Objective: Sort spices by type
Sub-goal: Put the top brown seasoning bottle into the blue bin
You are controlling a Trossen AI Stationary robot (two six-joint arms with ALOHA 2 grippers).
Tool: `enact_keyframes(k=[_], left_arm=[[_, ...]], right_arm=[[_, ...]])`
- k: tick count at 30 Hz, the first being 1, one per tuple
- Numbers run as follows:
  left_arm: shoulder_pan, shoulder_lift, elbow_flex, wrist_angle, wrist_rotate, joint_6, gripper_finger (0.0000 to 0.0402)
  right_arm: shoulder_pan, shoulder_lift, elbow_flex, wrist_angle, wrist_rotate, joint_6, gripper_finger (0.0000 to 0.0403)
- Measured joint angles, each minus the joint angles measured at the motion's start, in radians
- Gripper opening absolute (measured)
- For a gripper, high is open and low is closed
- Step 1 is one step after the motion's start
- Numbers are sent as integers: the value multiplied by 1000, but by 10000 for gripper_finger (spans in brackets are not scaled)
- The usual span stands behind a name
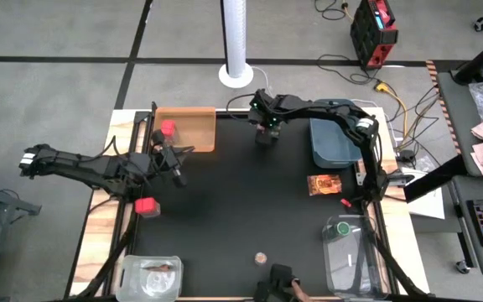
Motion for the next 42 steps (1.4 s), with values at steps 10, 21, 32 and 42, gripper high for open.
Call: enact_keyframes(k=[10,21,32,42], left_arm=[[0,0,0,0,0,0,0],[0,0,0,-1,0,0,0],[0,0,0,-2,0,0,0],[0,0,0,-2,0,3,0]], right_arm=[[2,0,0,-1,-8,-19,213],[-10,0,0,9,-6,-68,225],[-21,1,2,20,-7,-140,265],[2,1,2,7,-63,-174,248]])
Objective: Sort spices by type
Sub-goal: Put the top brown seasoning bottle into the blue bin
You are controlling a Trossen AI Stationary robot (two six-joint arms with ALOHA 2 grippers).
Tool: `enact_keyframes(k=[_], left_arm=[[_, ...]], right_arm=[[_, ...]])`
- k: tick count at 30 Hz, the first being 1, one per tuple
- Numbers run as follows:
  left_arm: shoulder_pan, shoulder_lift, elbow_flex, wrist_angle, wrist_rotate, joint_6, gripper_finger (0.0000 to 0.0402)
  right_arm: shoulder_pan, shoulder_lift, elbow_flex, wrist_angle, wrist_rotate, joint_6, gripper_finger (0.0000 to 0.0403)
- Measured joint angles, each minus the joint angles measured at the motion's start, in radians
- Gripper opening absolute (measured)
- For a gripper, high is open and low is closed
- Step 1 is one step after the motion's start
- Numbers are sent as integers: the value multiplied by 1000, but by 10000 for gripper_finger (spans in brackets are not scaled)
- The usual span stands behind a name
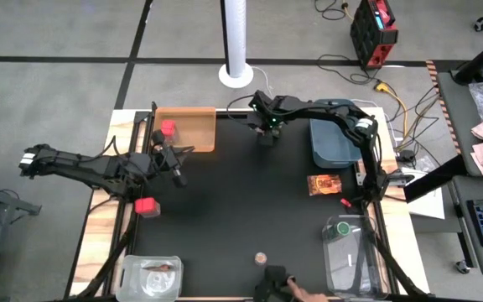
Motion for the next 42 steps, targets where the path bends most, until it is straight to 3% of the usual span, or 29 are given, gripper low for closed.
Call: enact_keyframes(k=[18,22,26,42], left_arm=[[0,0,0,0,0,0,0],[0,0,0,0,0,0,0],[0,0,0,0,0,0,0],[0,0,0,-3,1,0,0]], right_arm=[[99,-6,2,-113,2,38,260],[111,-28,2,-121,43,47,268],[111,-64,2,-153,115,72,272],[100,-79,-10,-182,104,168,269]])
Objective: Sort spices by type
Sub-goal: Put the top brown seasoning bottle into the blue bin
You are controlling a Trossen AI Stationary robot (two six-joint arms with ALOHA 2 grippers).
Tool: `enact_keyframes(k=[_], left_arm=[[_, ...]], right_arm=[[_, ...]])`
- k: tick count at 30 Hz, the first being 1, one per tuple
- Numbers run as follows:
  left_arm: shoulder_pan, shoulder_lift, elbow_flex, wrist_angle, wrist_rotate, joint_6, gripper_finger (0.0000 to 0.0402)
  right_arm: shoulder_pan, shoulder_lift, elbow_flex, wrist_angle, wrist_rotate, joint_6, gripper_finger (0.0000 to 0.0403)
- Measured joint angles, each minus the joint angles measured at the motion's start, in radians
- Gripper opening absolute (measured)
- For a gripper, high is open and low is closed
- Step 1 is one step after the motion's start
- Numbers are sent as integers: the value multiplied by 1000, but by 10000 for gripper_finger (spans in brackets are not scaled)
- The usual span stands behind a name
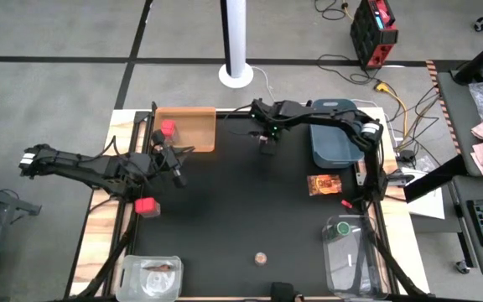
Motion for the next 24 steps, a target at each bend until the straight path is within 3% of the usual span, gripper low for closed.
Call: enact_keyframes(k=[24], left_arm=[[0,0,0,-3,1,0,0]], right_arm=[[0,3,-87,98,-50,52,261]])
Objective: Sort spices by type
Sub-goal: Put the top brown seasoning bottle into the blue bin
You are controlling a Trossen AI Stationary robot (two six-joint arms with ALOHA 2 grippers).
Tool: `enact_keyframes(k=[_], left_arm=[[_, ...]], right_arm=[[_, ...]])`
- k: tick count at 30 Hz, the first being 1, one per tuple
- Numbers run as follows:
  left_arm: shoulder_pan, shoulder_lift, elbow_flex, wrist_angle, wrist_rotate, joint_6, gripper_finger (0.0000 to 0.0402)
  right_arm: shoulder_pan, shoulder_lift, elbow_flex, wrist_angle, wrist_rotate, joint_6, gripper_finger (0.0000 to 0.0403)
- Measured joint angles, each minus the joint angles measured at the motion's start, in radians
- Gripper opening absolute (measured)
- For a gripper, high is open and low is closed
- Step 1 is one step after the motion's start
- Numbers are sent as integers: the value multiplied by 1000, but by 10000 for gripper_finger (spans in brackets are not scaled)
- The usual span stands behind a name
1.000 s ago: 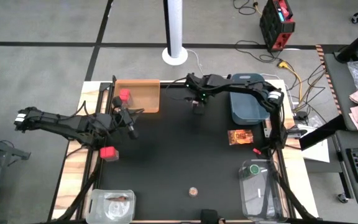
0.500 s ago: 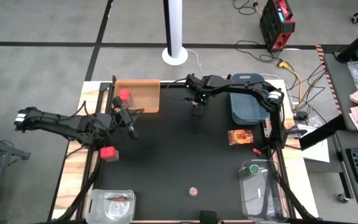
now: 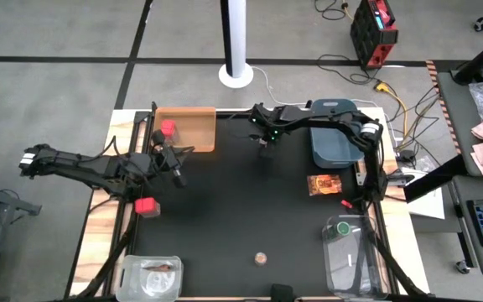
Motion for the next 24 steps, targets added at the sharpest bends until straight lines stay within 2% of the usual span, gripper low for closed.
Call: enact_keyframes(k=[9,17,24], left_arm=[[0,0,0,0,0,0,0],[0,0,0,0,0,0,0],[0,0,0,0,0,0,0]], right_arm=[[4,0,-28,5,-1,-5,224],[6,-5,-41,10,-12,0,170],[14,-8,-31,11,-7,7,168]])
